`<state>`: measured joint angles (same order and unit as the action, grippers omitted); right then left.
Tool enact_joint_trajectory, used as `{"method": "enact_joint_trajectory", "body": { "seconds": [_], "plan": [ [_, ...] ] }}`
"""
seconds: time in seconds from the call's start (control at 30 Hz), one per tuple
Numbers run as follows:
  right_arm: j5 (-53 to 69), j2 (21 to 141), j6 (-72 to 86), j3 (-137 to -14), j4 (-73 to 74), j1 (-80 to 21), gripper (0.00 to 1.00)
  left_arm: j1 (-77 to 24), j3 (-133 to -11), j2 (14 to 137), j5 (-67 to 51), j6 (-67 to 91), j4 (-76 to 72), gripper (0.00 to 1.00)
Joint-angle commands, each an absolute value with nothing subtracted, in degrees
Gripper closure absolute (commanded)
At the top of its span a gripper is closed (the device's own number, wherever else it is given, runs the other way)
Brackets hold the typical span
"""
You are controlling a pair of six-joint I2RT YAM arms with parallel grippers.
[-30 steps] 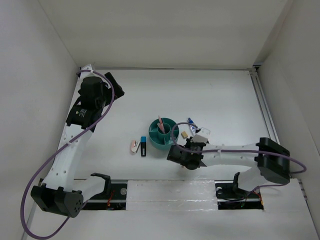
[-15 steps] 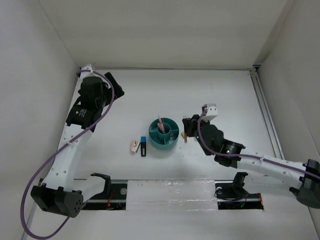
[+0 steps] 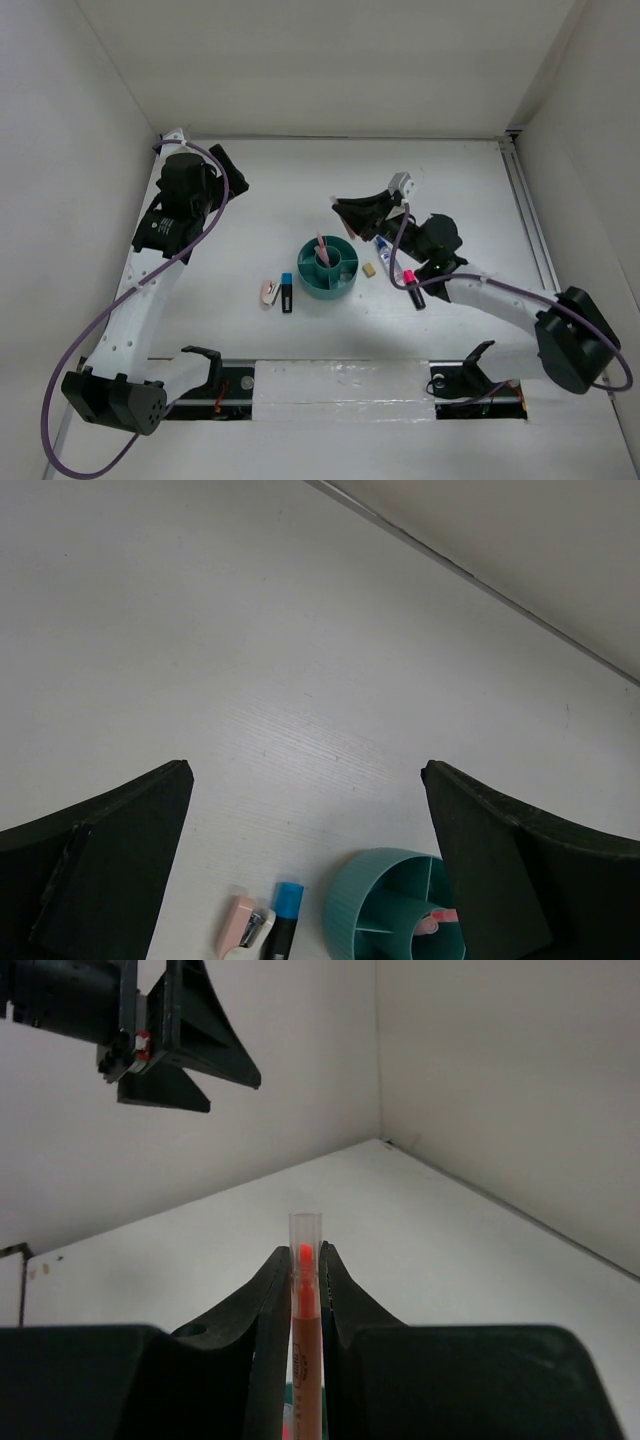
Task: Sort the stationery into containers
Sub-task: Place the pen in the storage box.
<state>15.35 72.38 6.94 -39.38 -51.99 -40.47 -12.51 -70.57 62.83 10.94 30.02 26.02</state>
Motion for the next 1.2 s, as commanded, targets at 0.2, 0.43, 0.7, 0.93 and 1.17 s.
{"method": "enact_joint_trajectory", "body": {
  "seconds": [0.2,0.43,0.7,0.93,1.17],
  "plan": [
    [43.94,88.93,17.65,-47.98,-76.37,-35.51,1.0,-12.3,-72.25,62.31,10.72,29.27,24.26,0.0],
    [42.02,89.47,17.05,-45.97,-76.9,-36.56,1.0,-12.3,-72.25,62.84,10.2,29.27,24.26,0.0],
    [42.53,95.0,18.28,-42.28,-84.64,-37.62,1.0,-12.3,-71.72,62.84,9.06,28.74,23.73,0.0],
    [43.77,98.26,18.8,-43.42,-86.04,-37.62,1.0,-12.3,-71.72,62.84,9.05,28.21,23.73,0.0],
    [43.77,100.02,18.81,-42.89,-87.36,-38.14,1.0,-12.3,-71.72,62.31,8.53,28.21,23.2,0.0]
  ]
}}
